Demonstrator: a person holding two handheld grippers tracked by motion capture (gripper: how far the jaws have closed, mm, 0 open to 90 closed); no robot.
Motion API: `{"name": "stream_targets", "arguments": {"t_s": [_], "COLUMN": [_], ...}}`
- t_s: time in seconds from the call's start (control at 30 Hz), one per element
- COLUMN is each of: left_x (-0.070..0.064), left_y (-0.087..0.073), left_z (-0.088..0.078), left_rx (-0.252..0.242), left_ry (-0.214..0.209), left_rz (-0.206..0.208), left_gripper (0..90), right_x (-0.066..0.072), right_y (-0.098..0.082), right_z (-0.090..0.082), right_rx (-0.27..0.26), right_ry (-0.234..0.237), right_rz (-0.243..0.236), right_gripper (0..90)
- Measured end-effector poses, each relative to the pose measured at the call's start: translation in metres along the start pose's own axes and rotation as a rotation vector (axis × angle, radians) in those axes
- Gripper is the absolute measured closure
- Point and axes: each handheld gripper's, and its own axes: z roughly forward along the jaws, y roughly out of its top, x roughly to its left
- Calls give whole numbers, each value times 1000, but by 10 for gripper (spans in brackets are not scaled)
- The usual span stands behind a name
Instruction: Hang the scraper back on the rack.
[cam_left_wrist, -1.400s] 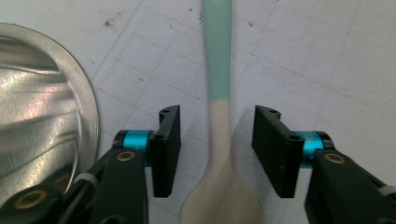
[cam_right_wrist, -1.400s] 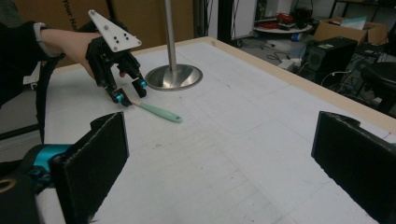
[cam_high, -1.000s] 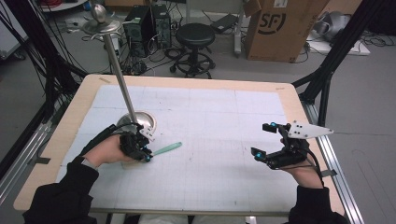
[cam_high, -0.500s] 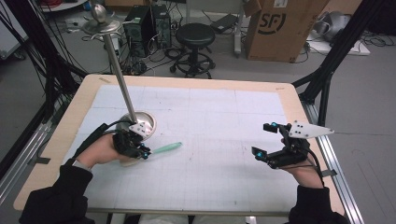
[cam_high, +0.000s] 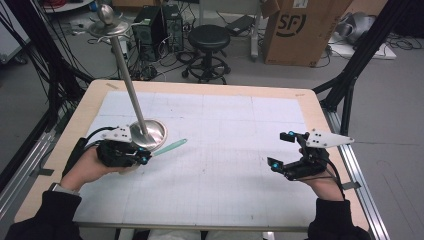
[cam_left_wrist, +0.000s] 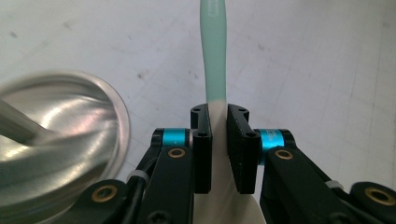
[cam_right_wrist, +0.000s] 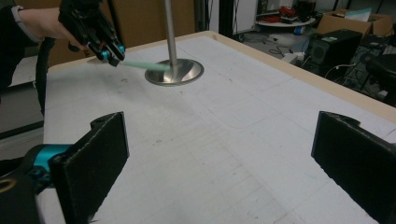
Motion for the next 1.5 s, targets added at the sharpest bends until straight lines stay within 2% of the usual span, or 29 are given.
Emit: {"name": "stream_targets", "arguments": {"t_s": [0.07, 0.2, 0.3, 0.4, 0.57, 0.97, 1.13, 1.37, 1.5], "left_x": [1, 8, 13, 16, 21, 28, 31, 35, 35], "left_y": [-1, -6, -9, -11, -12, 0, 3, 10, 15], "left_z": [-8, -27, -41, -58, -88, -151, -173, -196, -208], "left_rx": [-47, -144, -210, -258, -345, -459, -500, -506, -528], "left_ry": [27, 66, 64, 78, 126, 209, 246, 285, 293], "left_rz": [-7, -52, -86, -96, -120, -108, -116, -113, -109], "left_gripper": [808, 808, 808, 808, 808, 807, 808, 807, 807], "right_x": [0, -1, -1, -1, -1, -1, -1, -1, -1], "right_y": [0, -1, -1, -1, -1, -1, -2, -2, -2], "right_z": [0, -1, -1, -1, 1, 3, 4, 4, 4], "right_rx": [1, 0, -2, 0, 3, 11, 15, 14, 15], "right_ry": [-3, -3, -5, -5, -4, -2, -3, -4, -3], "right_rz": [3, 8, 6, 10, 10, 9, 10, 10, 13], "right_gripper": [30, 30, 30, 30, 30, 30, 30, 30, 30]}}
